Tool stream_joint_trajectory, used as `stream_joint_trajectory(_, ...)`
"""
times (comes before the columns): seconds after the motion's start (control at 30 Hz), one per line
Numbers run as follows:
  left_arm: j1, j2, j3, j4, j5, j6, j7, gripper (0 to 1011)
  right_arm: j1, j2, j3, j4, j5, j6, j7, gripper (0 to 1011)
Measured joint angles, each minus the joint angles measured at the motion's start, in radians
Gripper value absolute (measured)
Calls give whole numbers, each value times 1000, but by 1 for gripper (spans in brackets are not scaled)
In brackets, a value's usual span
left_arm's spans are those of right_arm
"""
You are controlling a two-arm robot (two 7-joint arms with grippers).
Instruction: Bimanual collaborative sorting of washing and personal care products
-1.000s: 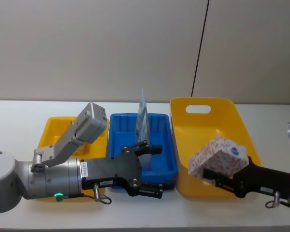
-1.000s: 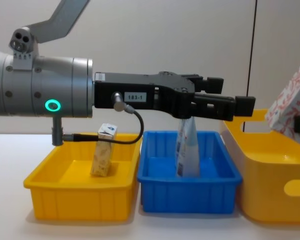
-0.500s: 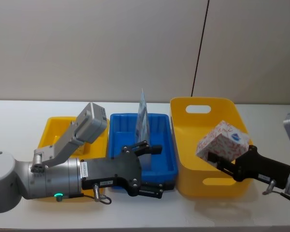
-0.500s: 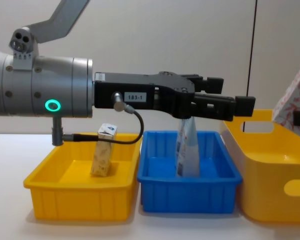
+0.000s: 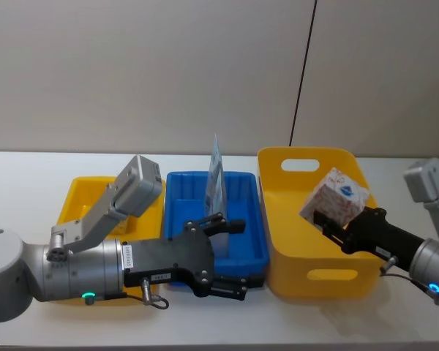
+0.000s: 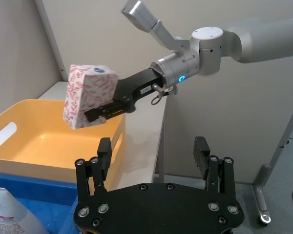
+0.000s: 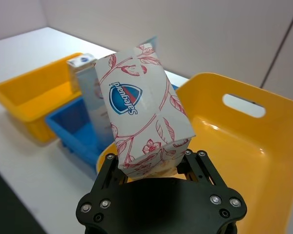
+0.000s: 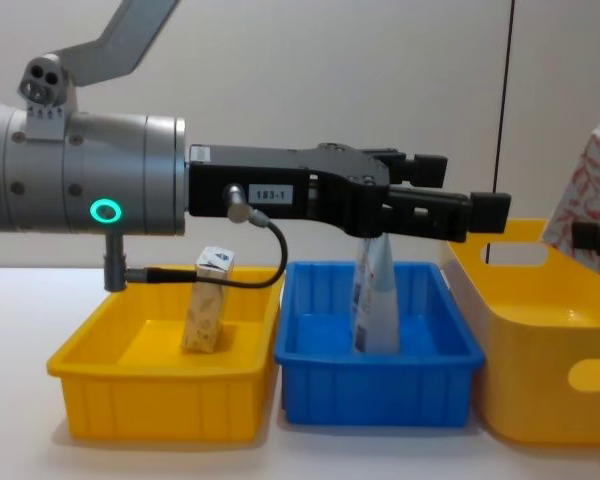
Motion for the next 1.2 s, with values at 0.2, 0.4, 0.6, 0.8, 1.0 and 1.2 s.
stream_joint_trajectory(0.2,0,0,0,0,0,0,0,1001,15,-48,-6,2,-54,38,-129,406)
stream_joint_trajectory(0.4,0,0,0,0,0,0,0,1001,30,-91,-13,14,-100,72,-231,405)
stream_joint_trajectory(0.6,0,0,0,0,0,0,0,1001,54,-151,-24,39,-149,107,-350,405)
stream_joint_trajectory(0.8,0,0,0,0,0,0,0,1001,84,-216,-34,81,-199,136,-461,406)
stream_joint_trajectory(1.0,0,0,0,0,0,0,0,1001,122,-289,-44,146,-248,158,-574,406)
stream_joint_trajectory(1.2,0,0,0,0,0,0,0,1001,170,-372,-50,236,-293,168,-685,568)
